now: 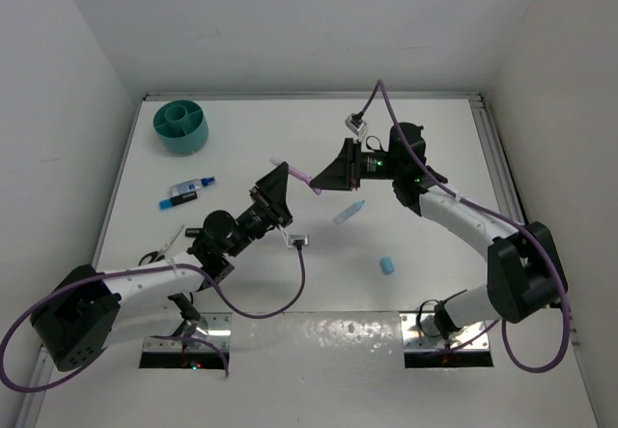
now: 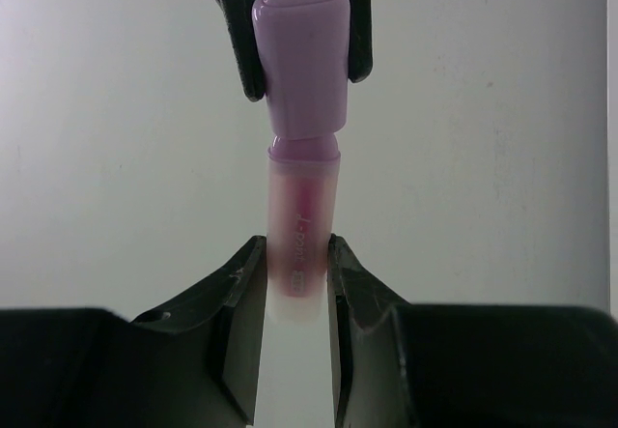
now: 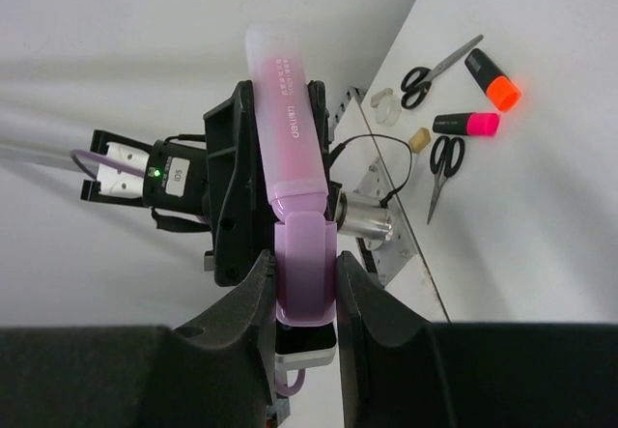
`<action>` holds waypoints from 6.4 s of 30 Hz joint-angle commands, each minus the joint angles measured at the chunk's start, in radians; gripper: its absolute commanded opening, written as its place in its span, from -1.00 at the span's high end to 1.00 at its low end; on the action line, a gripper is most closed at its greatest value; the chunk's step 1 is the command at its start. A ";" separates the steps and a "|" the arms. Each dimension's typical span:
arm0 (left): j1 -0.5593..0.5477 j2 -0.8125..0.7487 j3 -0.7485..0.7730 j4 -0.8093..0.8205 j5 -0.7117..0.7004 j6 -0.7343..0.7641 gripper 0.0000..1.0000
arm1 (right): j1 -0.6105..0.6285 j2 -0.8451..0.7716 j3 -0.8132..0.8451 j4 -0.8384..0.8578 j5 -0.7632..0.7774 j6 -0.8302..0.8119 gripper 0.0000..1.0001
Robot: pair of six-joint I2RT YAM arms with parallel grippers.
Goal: Sort the stationery into containers
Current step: Close the pen cap on the pen.
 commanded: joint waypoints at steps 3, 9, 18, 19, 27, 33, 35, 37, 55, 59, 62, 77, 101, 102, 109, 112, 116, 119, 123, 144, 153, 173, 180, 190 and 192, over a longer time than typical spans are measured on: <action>-0.072 0.009 -0.003 -0.002 0.179 -0.002 1.00 | -0.009 0.008 0.043 0.145 0.131 0.013 1.00; -0.075 0.031 0.012 -0.006 0.179 0.010 1.00 | 0.004 -0.017 0.010 0.100 0.154 -0.042 1.00; -0.100 0.008 0.017 -0.083 0.144 0.013 1.00 | 0.006 -0.040 -0.006 0.058 0.186 -0.096 1.00; -0.101 0.008 0.017 -0.085 0.142 0.016 1.00 | 0.004 -0.040 -0.009 0.060 0.188 -0.098 1.00; -0.120 0.022 0.037 -0.094 0.138 0.027 1.00 | -0.002 -0.037 -0.024 0.118 0.189 -0.070 1.00; -0.123 0.032 0.040 -0.080 0.127 0.029 1.00 | -0.012 -0.037 -0.021 0.107 0.181 -0.073 1.00; -0.124 0.036 0.043 -0.075 0.125 0.029 1.00 | -0.014 -0.037 -0.023 0.107 0.181 -0.072 1.00; -0.124 0.039 0.038 -0.066 0.127 0.016 1.00 | -0.016 -0.038 -0.029 0.107 0.183 -0.069 1.00; -0.118 0.051 0.044 -0.112 0.265 -0.215 1.00 | -0.016 -0.069 -0.175 0.262 0.189 0.042 1.00; -0.098 0.074 0.044 -0.109 0.411 -0.284 1.00 | -0.009 -0.057 -0.239 0.349 0.111 0.108 1.00; -0.083 0.095 0.014 -0.075 0.516 -0.268 1.00 | -0.006 -0.050 -0.290 0.443 0.047 0.172 1.00; -0.054 0.143 -0.036 -0.042 0.635 -0.174 1.00 | -0.034 -0.127 -0.336 0.245 0.174 0.089 1.00; -0.035 0.197 0.058 -0.215 0.653 -0.527 1.00 | -0.062 0.046 -0.265 0.256 0.163 0.194 0.25; -0.034 0.197 0.059 -0.213 0.653 -0.528 1.00 | -0.063 0.046 -0.264 0.239 0.161 0.177 0.21; -0.028 0.193 0.058 -0.212 0.653 -0.533 1.00 | -0.077 0.032 -0.245 0.210 0.145 0.162 -0.02; -0.029 0.186 0.058 -0.218 0.652 -0.548 1.00 | -0.095 0.013 -0.224 0.169 0.129 0.128 -0.10; -0.022 0.158 0.087 -0.250 0.646 -0.701 1.00 | -0.158 -0.069 -0.110 -0.234 0.163 -0.167 -0.13; 0.009 0.149 0.167 -0.333 0.664 -0.913 1.00 | -0.219 -0.135 0.038 -0.608 0.273 -0.457 -0.17; 0.072 0.147 0.265 -0.423 0.782 -1.181 1.00 | -0.290 -0.195 0.163 -0.802 0.355 -0.682 -0.18; 0.185 0.163 0.716 -0.896 0.984 -1.729 1.00 | -0.082 -0.336 0.517 -0.988 0.134 -1.211 -0.43; 0.184 0.161 0.751 -0.984 0.972 -1.680 1.00 | 0.035 -0.285 0.531 -0.979 0.137 -1.225 -0.41; 0.173 0.163 0.744 -0.875 1.007 -1.693 1.00 | 0.106 -0.227 0.459 -0.890 0.161 -1.190 0.10; 0.179 0.158 0.756 -0.852 1.009 -1.711 1.00 | 0.103 -0.248 0.395 -0.823 0.207 -1.152 0.51; 0.218 0.148 0.768 -0.667 1.011 -1.866 1.00 | 0.103 -0.340 0.211 -0.674 0.241 -1.064 1.00; 0.231 0.144 0.774 -0.565 0.992 -1.948 1.00 | 0.103 -0.351 0.166 -0.633 0.250 -1.031 1.00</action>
